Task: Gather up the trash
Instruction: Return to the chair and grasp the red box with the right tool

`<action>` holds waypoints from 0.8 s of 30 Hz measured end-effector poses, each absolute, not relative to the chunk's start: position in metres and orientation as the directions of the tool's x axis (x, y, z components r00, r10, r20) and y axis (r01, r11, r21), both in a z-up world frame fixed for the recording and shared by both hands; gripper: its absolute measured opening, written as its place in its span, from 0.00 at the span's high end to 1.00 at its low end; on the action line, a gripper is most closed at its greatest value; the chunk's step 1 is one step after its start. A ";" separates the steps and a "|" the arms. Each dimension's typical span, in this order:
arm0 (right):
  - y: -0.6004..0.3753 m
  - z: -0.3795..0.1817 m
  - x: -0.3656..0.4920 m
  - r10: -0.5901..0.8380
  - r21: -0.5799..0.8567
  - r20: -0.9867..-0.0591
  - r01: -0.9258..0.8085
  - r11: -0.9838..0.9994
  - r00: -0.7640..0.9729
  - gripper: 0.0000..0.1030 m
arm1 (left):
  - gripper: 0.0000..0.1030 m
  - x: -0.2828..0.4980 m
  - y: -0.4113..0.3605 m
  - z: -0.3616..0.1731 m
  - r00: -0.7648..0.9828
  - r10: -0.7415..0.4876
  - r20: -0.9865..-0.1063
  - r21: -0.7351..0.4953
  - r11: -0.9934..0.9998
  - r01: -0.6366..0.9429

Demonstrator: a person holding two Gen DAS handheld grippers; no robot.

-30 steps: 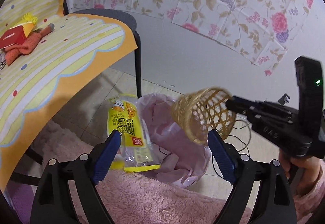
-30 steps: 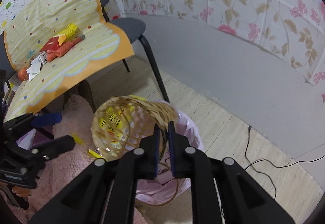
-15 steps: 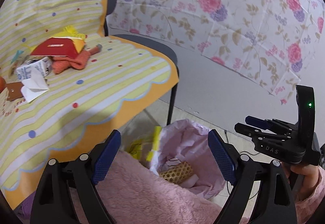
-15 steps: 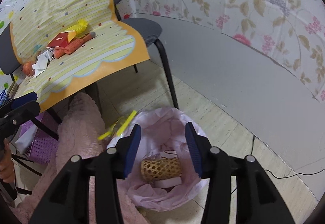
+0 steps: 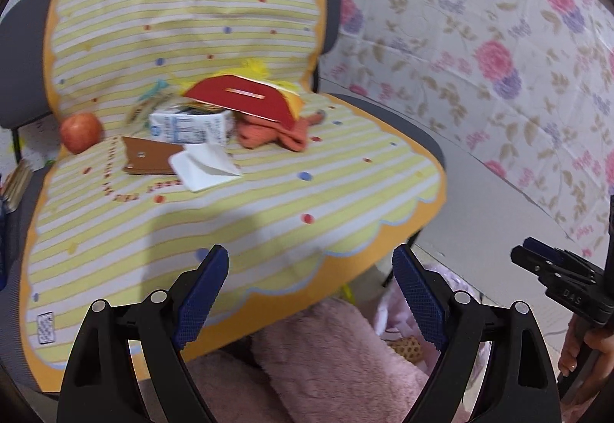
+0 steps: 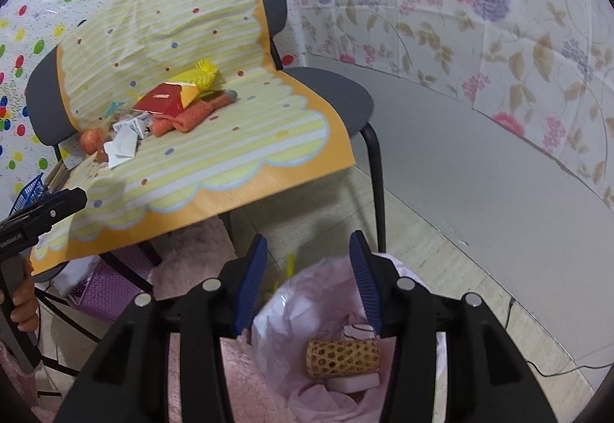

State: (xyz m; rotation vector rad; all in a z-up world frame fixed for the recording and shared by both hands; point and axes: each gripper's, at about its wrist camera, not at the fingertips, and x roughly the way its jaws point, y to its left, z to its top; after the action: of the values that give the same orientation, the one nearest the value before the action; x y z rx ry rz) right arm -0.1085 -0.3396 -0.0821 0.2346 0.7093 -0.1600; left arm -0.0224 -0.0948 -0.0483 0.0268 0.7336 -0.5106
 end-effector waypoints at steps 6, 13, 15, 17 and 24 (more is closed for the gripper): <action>-0.330 -0.072 -0.090 -0.033 0.148 -0.638 0.164 0.975 0.770 0.67 | 0.16 -0.009 -0.064 -0.041 0.684 -0.356 -0.637 -0.139 0.925 0.352; -0.324 -0.056 -0.053 0.012 0.139 -0.605 0.091 0.986 0.796 0.68 | 0.16 0.011 -0.036 -0.033 0.727 -0.263 -0.634 -0.114 0.962 0.248; -0.321 -0.051 -0.039 0.023 0.138 -0.594 0.073 0.988 0.804 0.67 | 0.16 0.020 -0.033 -0.032 0.732 -0.242 -0.637 -0.104 0.968 0.229; -0.319 -0.043 -0.017 0.047 0.148 -0.584 0.049 0.988 0.811 0.62 | 0.16 0.031 -0.032 -0.029 0.733 -0.226 -0.642 -0.088 0.971 0.222; -0.298 -0.030 0.055 0.130 0.158 -0.576 -0.046 0.986 0.807 0.48 | 0.16 0.072 -0.035 -0.018 0.760 -0.170 -0.628 -0.034 0.981 0.191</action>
State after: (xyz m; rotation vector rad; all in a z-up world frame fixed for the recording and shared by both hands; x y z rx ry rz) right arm 0.0553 -0.2983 -0.0297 0.1391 0.6253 0.0943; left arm 0.0717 -0.0350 -0.0176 0.0328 0.6801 -0.1964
